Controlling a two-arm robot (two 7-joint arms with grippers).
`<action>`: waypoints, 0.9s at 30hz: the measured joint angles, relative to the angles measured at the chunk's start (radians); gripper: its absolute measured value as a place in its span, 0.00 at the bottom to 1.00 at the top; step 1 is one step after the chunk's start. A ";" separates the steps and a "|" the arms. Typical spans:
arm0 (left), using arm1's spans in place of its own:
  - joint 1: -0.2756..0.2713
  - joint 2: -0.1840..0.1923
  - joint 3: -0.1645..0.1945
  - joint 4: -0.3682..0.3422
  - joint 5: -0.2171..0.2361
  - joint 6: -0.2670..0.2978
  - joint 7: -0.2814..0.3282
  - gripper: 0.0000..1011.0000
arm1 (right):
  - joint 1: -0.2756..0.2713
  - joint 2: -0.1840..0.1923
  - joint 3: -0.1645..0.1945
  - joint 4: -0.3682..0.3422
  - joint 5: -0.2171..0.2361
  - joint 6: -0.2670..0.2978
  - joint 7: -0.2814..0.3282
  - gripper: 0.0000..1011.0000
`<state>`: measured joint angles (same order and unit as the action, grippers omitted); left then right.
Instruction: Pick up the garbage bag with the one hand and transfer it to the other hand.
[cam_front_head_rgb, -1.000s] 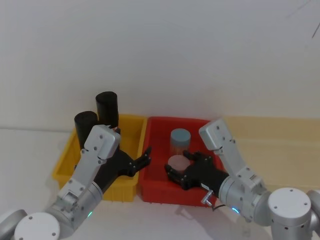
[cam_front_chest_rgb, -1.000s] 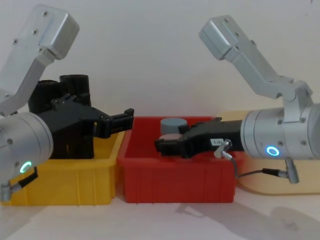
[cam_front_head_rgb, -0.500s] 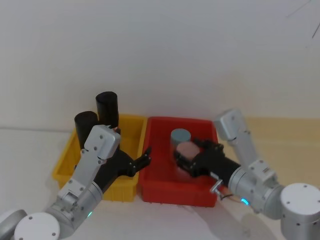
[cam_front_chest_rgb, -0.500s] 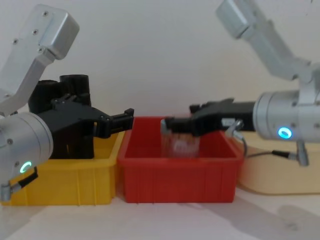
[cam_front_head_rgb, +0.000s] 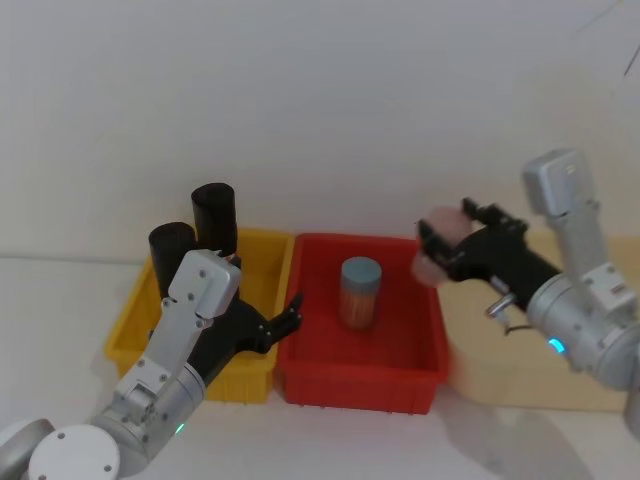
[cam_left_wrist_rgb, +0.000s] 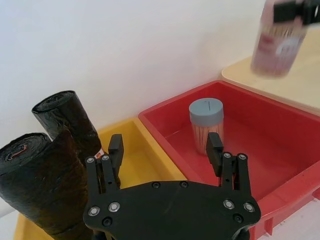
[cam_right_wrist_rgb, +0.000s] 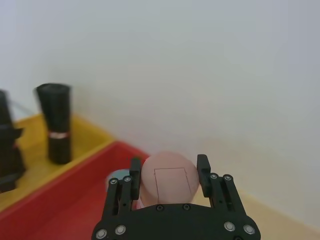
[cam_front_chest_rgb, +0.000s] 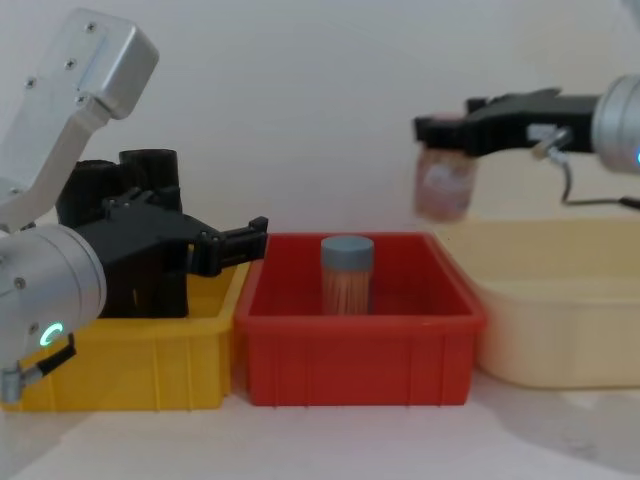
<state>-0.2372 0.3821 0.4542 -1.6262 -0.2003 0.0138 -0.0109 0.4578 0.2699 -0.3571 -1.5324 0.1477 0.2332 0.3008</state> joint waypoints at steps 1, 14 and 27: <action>0.000 0.000 0.000 0.000 0.000 0.000 0.000 0.99 | 0.002 0.002 0.006 0.000 0.000 -0.001 -0.004 0.66; 0.000 0.000 0.000 0.000 0.000 0.000 0.000 0.99 | 0.020 0.034 0.047 0.047 -0.025 0.018 -0.016 0.66; 0.000 0.000 0.000 0.000 0.000 0.000 0.000 0.99 | 0.026 0.049 0.038 0.092 -0.052 0.034 0.004 0.77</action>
<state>-0.2371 0.3818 0.4538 -1.6262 -0.2003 0.0138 -0.0109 0.4843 0.3191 -0.3187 -1.4400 0.0962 0.2670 0.3044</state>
